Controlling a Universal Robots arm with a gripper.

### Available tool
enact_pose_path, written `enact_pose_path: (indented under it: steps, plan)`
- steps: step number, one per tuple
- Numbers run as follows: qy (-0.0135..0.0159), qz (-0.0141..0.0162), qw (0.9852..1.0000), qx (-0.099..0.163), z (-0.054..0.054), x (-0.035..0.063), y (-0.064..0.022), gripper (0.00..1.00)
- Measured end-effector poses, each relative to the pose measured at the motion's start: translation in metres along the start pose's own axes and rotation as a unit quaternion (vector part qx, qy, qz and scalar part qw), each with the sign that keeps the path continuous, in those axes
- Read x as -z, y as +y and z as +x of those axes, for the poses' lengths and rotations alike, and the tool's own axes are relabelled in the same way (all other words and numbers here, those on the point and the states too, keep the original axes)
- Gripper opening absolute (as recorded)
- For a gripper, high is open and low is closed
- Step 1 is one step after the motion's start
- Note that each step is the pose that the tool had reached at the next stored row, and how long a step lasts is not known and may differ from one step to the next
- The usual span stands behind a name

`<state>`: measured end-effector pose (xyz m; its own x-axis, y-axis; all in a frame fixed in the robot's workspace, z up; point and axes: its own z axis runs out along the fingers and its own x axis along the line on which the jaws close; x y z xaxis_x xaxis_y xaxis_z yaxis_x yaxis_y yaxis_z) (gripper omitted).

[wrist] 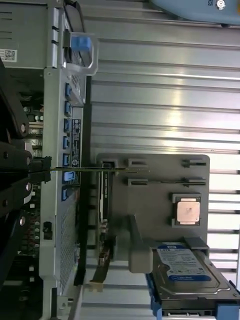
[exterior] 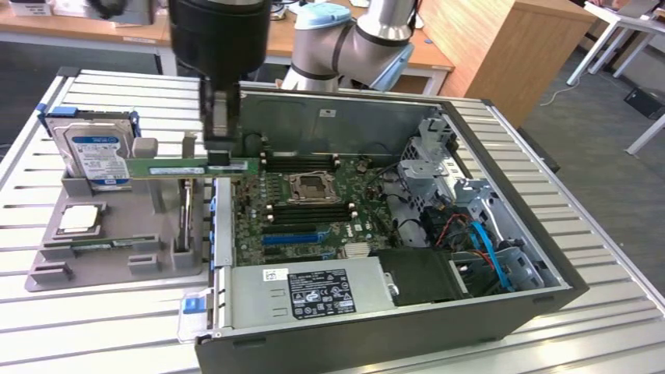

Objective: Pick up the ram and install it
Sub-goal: 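Pick up the ram and move it above insertion slot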

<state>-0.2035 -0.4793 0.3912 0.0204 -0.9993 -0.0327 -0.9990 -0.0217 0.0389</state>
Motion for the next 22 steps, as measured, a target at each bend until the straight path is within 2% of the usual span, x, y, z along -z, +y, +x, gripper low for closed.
enact_pose_path:
  steps: [22]
  plan:
    - [0.0001,-0.0003,1.0000,0.002,0.002,0.0038,-0.0953,0.11]
